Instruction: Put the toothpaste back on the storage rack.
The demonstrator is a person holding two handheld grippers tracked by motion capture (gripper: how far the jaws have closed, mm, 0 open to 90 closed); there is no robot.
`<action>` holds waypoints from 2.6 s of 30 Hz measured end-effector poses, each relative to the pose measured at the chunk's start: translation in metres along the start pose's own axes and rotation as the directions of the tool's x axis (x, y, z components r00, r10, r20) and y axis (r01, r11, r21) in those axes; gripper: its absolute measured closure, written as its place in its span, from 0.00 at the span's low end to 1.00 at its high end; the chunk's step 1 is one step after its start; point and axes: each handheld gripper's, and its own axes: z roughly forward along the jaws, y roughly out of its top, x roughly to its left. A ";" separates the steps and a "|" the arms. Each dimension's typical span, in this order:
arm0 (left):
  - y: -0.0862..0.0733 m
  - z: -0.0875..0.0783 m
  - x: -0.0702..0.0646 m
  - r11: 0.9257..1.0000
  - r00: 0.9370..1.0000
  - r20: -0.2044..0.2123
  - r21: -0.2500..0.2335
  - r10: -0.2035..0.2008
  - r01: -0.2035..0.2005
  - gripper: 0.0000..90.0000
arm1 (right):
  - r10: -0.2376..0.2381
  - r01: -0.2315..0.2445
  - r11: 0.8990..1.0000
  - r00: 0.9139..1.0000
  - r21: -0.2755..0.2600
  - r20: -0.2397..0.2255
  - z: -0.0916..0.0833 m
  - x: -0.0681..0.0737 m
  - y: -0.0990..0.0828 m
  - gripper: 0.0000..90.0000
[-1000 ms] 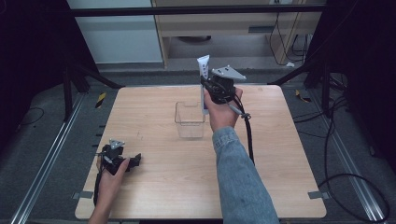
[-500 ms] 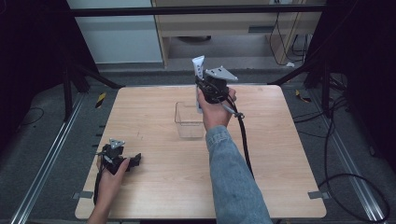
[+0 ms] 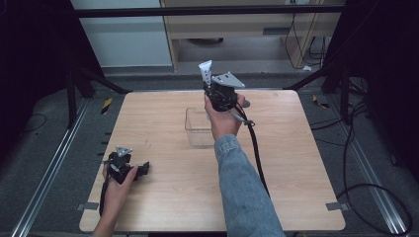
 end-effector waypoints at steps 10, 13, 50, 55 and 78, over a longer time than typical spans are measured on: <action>0.000 0.000 0.000 1.000 1.000 0.001 0.000 0.000 0.000 0.00 | -0.009 0.009 1.000 1.000 0.008 -0.021 0.008 0.010 -0.009 0.86; 0.000 0.000 0.000 1.000 1.000 0.001 0.001 0.002 -0.002 0.00 | -0.003 0.003 1.000 1.000 0.022 -0.022 0.013 0.012 -0.014 0.86; 0.001 0.001 0.000 1.000 1.000 0.003 0.002 0.004 -0.004 0.00 | -0.009 0.011 0.991 1.000 0.131 -0.016 0.039 0.021 -0.070 0.85; 0.001 0.001 0.000 1.000 1.000 0.003 0.002 0.004 -0.004 0.00 | -0.009 0.011 0.990 1.000 0.144 -0.014 0.041 0.021 -0.073 0.85; 0.001 0.001 0.000 1.000 1.000 0.003 0.002 0.005 -0.005 0.00 | -0.036 0.038 0.980 0.999 0.195 -0.018 0.049 0.023 -0.087 0.85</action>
